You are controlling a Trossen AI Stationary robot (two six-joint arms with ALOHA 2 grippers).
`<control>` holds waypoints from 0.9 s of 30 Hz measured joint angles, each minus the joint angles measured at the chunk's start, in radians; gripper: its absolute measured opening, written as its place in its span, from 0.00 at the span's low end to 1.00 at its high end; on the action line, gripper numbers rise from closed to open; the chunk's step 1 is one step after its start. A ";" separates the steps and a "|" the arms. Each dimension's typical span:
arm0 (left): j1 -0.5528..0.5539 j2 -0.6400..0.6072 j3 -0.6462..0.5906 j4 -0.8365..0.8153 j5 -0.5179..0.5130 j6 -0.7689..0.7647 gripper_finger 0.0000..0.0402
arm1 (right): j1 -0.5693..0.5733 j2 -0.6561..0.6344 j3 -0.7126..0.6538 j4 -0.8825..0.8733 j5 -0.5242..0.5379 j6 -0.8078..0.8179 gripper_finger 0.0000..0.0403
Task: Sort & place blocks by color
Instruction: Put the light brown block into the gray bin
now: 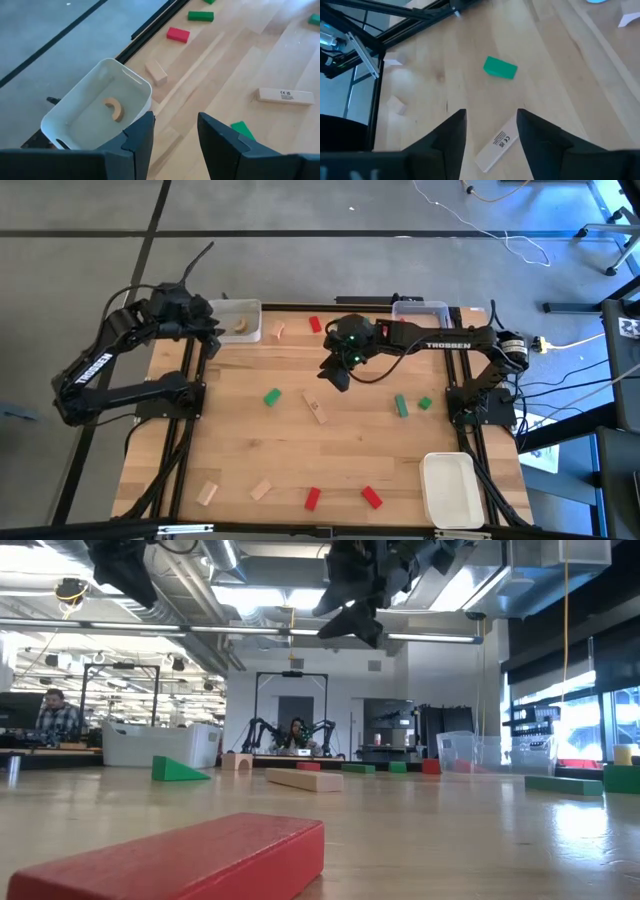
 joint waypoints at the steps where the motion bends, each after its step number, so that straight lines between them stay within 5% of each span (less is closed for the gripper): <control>1: 0.000 -0.004 0.000 0.000 0.000 0.000 0.36 | 0.000 0.000 0.000 0.000 0.000 0.000 0.44; 7: 0.000 -0.021 0.000 0.000 0.000 0.003 0.36 | -0.005 -0.025 0.006 -0.079 0.027 0.103 0.44; 16: 0.000 -0.027 0.000 -0.006 0.000 0.017 0.36 | 0.087 0.003 0.320 -0.632 0.300 0.227 0.43; 27: 0.000 -0.027 0.000 -0.007 0.000 0.020 0.36 | 0.158 0.233 0.537 -0.934 0.213 0.554 0.43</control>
